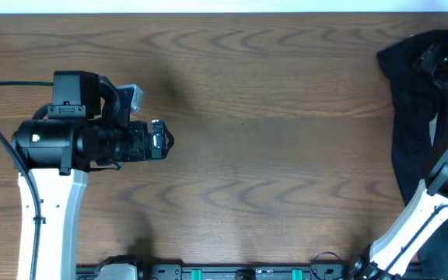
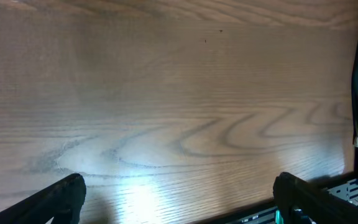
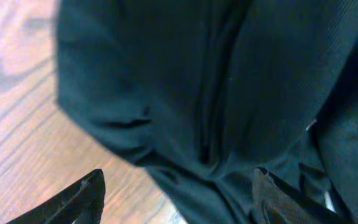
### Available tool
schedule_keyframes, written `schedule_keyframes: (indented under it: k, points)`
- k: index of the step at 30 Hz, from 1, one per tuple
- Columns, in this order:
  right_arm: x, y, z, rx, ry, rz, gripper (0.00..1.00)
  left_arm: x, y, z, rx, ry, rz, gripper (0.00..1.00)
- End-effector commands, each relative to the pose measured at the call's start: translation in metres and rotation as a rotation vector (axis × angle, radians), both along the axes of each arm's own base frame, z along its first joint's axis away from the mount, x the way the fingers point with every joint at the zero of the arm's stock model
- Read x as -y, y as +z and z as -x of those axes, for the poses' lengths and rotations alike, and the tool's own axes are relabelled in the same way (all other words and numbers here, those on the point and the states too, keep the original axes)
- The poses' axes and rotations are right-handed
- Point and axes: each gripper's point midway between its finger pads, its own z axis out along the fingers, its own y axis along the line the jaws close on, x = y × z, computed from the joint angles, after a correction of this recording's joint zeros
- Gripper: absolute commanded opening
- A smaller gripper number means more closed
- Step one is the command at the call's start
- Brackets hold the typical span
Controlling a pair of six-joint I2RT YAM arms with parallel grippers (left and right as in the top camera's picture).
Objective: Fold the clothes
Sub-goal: 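Reach the right gripper to the black garment pile and grasp it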
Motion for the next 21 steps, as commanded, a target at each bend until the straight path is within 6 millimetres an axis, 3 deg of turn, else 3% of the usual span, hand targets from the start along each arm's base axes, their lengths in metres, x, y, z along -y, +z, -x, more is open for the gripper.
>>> schedule_keyframes:
  k: [1,8,12,14,15,16,19,21]
  points:
    - [0.017,-0.010,0.002,-0.011,-0.106,-0.002,0.74,0.001,0.006,-0.001,0.021,-0.012,0.005,0.98]
    - [0.024,-0.029,-0.002,0.000,-0.181,-0.039,0.70,0.001,0.006,-0.001,0.021,-0.011,0.005,0.98]
    - [0.026,-0.028,-0.007,0.020,-0.179,-0.035,0.53,0.001,0.006,-0.001,0.020,-0.012,0.006,0.98]
    - [0.026,-0.028,-0.006,0.018,-0.179,-0.036,0.38,0.001,0.006,-0.001,0.020,-0.011,0.005,0.98]
    - [0.025,-0.028,-0.007,0.019,-0.175,-0.040,0.16,0.001,0.006,-0.001,0.020,-0.012,0.006,0.98]
    - [0.022,-0.026,-0.008,0.028,-0.157,-0.048,0.04,0.001,0.006,-0.001,0.021,-0.012,0.006,0.98]
    - [0.005,0.005,-0.022,0.123,-0.034,-0.107,0.01,0.001,0.006,-0.001,0.020,-0.012,0.006,0.98]
    - [-0.009,0.039,-0.032,0.209,0.062,-0.131,0.01,0.001,0.006,-0.001,0.020,-0.011,0.005,0.98]
